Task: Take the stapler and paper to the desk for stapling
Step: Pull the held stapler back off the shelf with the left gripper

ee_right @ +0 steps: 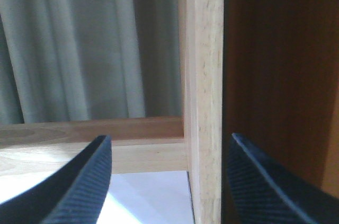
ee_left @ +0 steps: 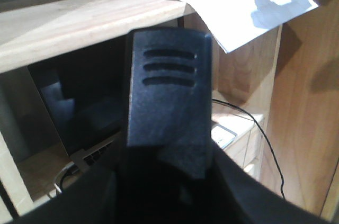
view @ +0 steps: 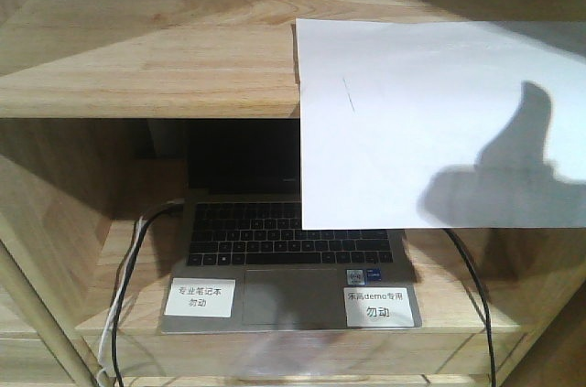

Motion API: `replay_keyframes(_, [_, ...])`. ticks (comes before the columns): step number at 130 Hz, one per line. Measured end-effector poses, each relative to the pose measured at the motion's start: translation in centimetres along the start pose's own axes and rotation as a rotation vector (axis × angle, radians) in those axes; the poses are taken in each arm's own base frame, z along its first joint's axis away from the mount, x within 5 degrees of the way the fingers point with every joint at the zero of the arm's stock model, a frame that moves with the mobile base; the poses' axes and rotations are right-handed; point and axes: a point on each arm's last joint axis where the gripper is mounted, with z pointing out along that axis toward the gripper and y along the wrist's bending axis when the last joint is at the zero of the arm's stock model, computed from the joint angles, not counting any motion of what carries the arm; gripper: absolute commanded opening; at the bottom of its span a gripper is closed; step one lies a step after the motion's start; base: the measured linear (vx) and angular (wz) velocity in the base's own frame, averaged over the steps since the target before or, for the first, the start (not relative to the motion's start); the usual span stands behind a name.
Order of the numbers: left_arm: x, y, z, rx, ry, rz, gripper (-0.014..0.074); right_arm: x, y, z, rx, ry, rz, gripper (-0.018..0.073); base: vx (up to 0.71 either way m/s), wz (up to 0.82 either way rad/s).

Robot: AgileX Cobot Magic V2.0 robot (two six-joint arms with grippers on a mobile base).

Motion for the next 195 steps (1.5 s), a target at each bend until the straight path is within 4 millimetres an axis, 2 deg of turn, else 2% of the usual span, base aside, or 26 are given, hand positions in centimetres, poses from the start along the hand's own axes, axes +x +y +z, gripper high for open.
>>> replay_keyframes(162, [0.12, -0.03, 0.0, 0.003, 0.013, -0.001, -0.0006, 0.0, 0.0, 0.0, 0.0, 0.0, 0.0, 0.0447, 0.0, 0.0])
replay_keyframes(178, [0.12, -0.03, 0.0, 0.003, 0.013, -0.001, -0.0006, 0.0, 0.0, 0.0, 0.0, 0.0, 0.0, 0.053, 0.0, 0.0])
replay_keyframes(195, [0.12, -0.03, 0.0, 0.003, 0.013, -0.001, -0.0006, 0.0, 0.0, 0.0, 0.0, 0.0, 0.012, 0.0729, 0.0, 0.0])
